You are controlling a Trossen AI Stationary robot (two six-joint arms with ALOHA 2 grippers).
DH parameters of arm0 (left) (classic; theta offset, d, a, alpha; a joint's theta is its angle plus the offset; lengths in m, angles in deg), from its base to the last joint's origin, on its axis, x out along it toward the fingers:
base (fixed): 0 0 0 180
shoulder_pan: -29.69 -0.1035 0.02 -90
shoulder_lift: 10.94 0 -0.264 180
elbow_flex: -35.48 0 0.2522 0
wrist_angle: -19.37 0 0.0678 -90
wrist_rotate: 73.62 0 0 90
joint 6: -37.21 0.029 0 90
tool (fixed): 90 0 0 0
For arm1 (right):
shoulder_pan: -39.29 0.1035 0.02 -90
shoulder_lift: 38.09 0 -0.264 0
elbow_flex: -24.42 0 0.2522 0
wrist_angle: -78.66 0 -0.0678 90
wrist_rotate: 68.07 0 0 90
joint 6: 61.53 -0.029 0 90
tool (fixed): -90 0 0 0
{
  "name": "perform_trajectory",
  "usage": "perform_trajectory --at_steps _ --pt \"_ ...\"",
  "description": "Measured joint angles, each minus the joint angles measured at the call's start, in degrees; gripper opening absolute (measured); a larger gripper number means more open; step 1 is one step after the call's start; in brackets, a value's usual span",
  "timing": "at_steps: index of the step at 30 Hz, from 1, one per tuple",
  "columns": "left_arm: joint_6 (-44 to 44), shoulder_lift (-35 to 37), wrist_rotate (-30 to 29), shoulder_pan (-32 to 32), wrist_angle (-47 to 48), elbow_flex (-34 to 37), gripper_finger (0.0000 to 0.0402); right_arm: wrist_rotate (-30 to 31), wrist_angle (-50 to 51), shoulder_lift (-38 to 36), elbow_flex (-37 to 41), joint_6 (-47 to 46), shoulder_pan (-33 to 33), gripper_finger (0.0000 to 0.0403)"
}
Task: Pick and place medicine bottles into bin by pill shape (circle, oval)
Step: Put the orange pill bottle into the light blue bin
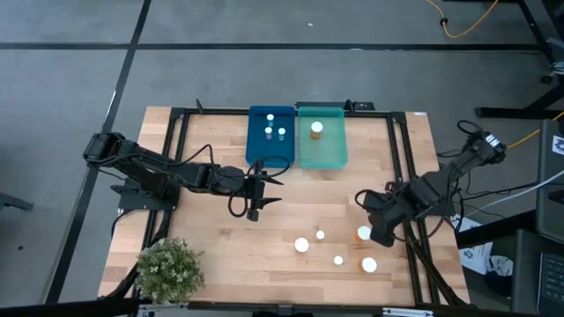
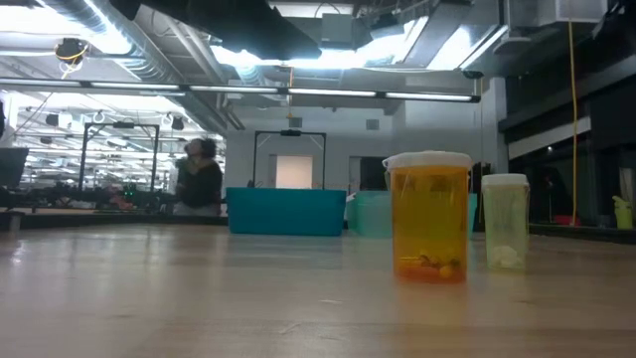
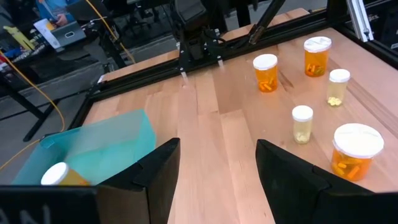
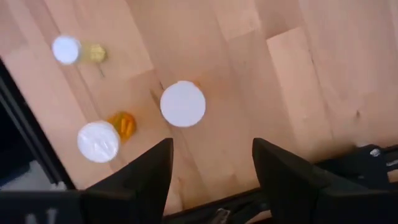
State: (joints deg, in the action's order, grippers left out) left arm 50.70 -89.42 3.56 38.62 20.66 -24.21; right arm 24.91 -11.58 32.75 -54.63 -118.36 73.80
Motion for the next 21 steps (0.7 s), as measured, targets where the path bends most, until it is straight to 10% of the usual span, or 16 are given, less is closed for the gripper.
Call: perform_trajectory --at_steps 21 --pt "0.0 0.02 0.0 -0.01 0.0 0.0 0.0202 -1.07 1.0 10.92 0.04 -8.37 1.29 0.0304"
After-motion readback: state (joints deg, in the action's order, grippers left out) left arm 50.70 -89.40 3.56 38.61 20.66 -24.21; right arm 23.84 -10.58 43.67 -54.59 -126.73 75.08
